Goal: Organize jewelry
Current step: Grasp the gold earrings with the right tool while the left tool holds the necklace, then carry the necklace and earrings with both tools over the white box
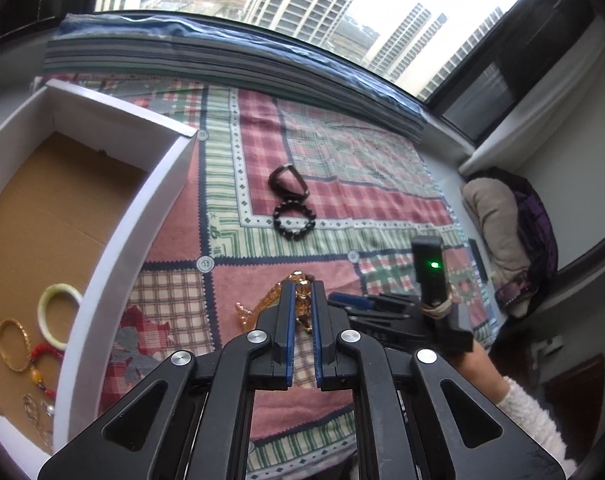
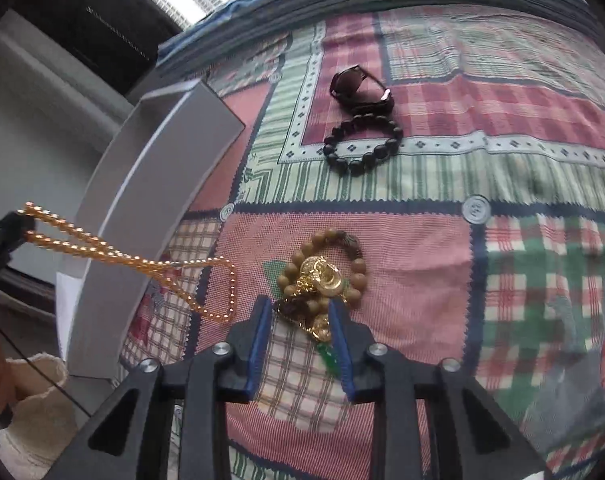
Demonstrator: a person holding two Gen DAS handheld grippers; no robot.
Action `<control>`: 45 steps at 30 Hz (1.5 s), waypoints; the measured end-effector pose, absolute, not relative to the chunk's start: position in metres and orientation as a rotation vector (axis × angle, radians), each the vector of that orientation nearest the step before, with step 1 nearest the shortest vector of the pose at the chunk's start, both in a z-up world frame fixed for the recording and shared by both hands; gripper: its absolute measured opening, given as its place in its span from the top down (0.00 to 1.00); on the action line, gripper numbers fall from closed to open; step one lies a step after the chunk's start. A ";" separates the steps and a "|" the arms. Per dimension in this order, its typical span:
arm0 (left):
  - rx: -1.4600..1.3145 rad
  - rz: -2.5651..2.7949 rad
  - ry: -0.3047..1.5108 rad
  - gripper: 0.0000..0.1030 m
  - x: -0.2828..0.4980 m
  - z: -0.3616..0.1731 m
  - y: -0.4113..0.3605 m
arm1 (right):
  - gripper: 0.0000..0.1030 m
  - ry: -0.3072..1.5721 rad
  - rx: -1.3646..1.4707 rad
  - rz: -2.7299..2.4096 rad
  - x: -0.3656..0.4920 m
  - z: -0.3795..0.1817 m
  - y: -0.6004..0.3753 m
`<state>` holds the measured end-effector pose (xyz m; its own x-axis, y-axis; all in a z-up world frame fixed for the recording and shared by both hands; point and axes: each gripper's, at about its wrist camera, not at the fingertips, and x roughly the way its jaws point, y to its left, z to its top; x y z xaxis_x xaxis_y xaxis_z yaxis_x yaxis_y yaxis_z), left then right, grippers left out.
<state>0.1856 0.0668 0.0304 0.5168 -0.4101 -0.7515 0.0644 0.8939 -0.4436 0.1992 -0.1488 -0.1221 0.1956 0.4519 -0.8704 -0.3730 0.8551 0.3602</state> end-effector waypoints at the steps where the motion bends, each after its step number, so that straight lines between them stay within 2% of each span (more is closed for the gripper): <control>1: -0.388 -0.289 0.991 0.95 0.184 0.030 0.069 | 0.71 1.262 0.037 0.571 0.203 -0.127 -0.139; 10: -0.415 -0.262 1.020 0.95 0.177 0.010 0.086 | 0.69 1.322 -0.228 0.472 0.219 -0.159 -0.096; 12: -0.418 -0.256 1.026 0.95 0.176 0.006 0.088 | 0.73 1.320 -0.246 0.490 0.220 -0.159 -0.093; 13: -0.422 -0.254 1.028 0.95 0.175 0.005 0.089 | 0.84 1.327 -0.240 0.488 0.220 -0.159 -0.094; 15: -0.427 -0.257 1.025 0.95 0.172 0.006 0.091 | 0.86 1.319 -0.225 0.495 0.217 -0.153 -0.096; 22: -0.444 -0.270 0.984 0.95 0.159 0.029 0.096 | 0.86 1.187 -0.166 0.546 0.188 -0.087 -0.116; 32: -0.473 -0.290 0.888 0.95 0.128 0.092 0.114 | 0.86 0.992 -0.143 0.658 0.158 0.022 -0.105; 45: -0.470 -0.163 0.738 0.95 0.089 0.182 0.204 | 0.86 0.858 -0.196 0.867 0.116 0.084 -0.020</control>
<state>0.0887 0.2042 0.1816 0.7330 -0.3048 -0.6081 -0.0196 0.8841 -0.4668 0.1163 -0.0200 0.0844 0.3461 0.5890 -0.7302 -0.7365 0.6528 0.1775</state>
